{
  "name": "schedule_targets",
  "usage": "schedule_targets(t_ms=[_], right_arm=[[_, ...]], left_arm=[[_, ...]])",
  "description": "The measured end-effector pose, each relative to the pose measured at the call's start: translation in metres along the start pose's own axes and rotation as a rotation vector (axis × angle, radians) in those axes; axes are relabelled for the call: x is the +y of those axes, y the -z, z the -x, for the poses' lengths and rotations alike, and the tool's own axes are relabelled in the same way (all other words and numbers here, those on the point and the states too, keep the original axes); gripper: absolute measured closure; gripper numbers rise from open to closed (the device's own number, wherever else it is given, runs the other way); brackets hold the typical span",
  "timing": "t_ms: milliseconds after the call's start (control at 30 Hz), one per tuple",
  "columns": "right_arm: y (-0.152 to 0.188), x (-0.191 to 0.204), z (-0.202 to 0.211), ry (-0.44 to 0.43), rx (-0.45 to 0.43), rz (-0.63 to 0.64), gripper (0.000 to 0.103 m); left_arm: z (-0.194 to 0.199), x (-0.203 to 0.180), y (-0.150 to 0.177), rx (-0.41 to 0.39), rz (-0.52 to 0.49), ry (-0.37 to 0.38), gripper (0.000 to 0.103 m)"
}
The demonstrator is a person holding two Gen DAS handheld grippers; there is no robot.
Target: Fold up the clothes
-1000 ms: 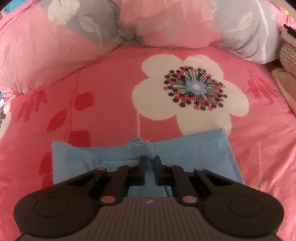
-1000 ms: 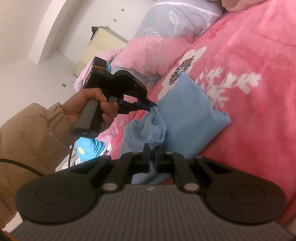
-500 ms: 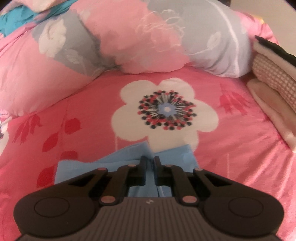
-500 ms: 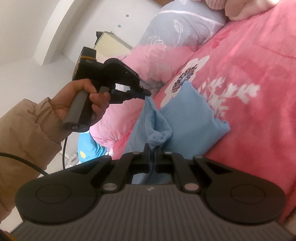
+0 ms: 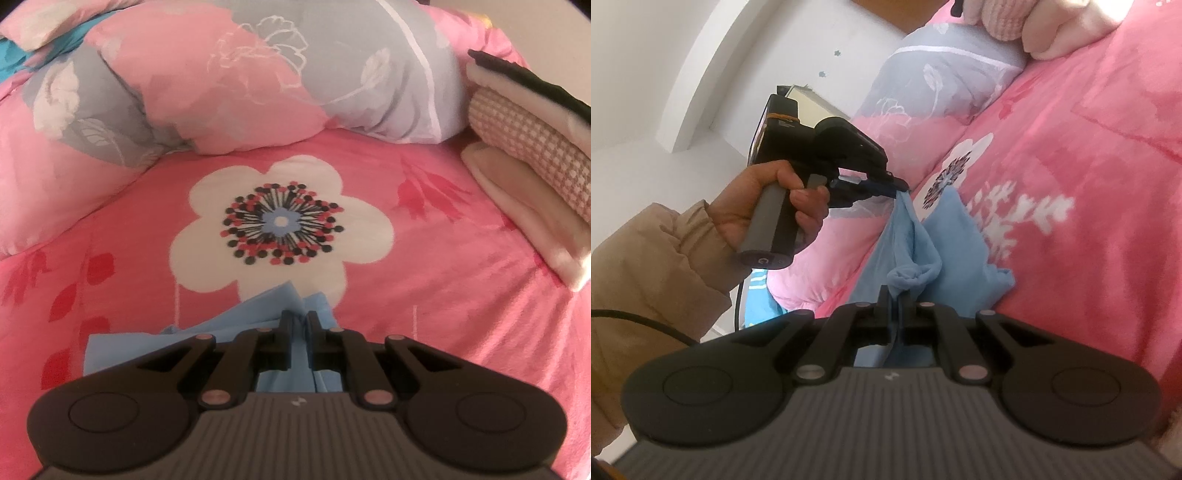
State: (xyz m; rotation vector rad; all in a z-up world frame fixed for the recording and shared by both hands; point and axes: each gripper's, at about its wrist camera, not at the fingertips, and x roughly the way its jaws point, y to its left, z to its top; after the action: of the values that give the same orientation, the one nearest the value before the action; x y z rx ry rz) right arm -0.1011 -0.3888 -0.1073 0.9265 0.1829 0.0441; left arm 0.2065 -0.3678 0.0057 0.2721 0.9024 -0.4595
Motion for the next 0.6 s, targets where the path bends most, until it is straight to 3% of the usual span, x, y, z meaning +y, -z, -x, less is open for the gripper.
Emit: schedule_targets(t_ms=[333,400,433,467,500,533,600], right_arm=[[-0.003,-0.004,0.002,0.017,-0.017,-0.018,0.102],[-0.003,-0.005,0.001,0.019,-0.015,-0.025,0.102],[-0.003,-0.005,0.002,0.021,-0.015,-0.027,0.102],[-0.004,-0.006,0.002,0.024,-0.015,-0.030,0.102],[-0.004,-0.006,0.001,0.028,-0.014,-0.033,0.102],[-0.005,-0.007,0.001,0.030,-0.012,-0.037,0.102],[-0.005,-0.009,0.000,0.040,-0.011,-0.044,0.102]], left_arm=[[-0.019,-0.016,0.003,0.028,-0.029,0.022,0.095],[-0.022,-0.016,0.005,0.008,-0.033,0.112,0.093],[-0.021,-0.018,0.007,-0.024,-0.053,0.153,0.081],[-0.019,-0.020,0.008,-0.059,-0.075,0.194,0.061],[-0.017,-0.023,0.011,-0.079,-0.091,0.201,0.052],[-0.015,-0.027,0.013,-0.099,-0.106,0.205,0.047],[-0.012,-0.030,0.017,-0.097,-0.120,0.230,0.047]])
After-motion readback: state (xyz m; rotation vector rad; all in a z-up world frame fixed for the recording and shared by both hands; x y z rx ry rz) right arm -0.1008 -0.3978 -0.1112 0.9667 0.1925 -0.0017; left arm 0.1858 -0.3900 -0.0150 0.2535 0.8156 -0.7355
